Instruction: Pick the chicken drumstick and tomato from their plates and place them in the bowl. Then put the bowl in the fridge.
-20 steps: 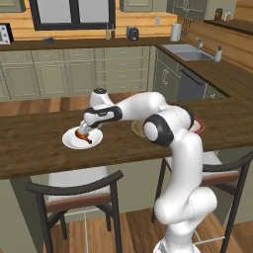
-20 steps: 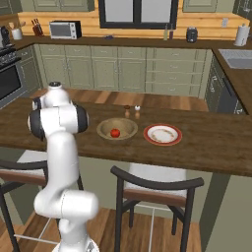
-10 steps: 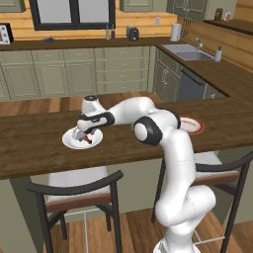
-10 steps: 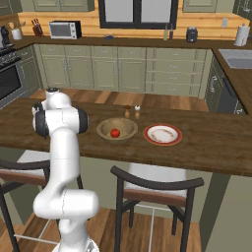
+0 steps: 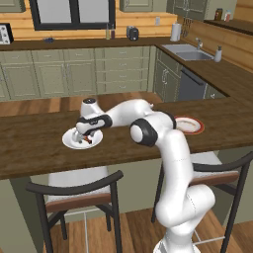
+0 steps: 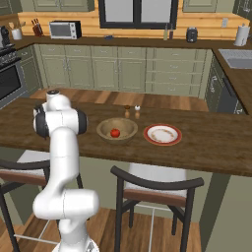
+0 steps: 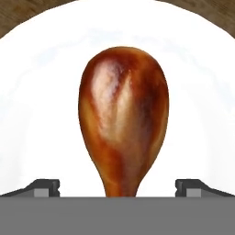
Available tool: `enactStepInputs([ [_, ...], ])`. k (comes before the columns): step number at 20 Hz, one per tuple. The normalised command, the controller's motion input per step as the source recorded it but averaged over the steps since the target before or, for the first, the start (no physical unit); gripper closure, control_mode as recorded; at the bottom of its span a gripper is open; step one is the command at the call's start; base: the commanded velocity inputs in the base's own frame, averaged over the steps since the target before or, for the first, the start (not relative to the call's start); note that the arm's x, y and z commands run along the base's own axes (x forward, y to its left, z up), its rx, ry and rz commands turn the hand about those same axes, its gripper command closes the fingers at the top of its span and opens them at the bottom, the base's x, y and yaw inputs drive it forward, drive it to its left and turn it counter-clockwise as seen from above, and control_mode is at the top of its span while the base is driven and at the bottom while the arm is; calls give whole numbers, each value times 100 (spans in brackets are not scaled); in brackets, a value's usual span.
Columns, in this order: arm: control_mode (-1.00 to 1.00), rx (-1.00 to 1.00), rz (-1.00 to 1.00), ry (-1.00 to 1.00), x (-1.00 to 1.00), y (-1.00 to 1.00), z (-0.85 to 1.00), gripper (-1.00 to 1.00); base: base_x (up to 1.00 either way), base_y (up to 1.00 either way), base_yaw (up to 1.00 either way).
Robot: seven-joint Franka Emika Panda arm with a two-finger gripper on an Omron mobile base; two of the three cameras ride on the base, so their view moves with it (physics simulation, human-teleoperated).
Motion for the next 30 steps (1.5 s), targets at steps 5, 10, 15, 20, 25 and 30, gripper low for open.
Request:
enactStepInputs([
  [5, -100, -1, 0, 0, 10, 0, -23, 100, 0, 0, 0],
  [10, -100, 0, 1, 0, 0, -1, -8, 100, 0, 0, 0],
  [15, -100, 0, 7, 0, -28, -16, 10, 100, 0, 0, 0],
  [20, -100, 0, 7, 0, -55, -39, 75, 100, 0, 0, 0],
  [25, -100, 4, 1, -4, -86, -78, 94, 100, 0, 0, 0],
  [30, -100, 3, -11, 0, -44, -100, 63, 100, 0, 0, 0],
])
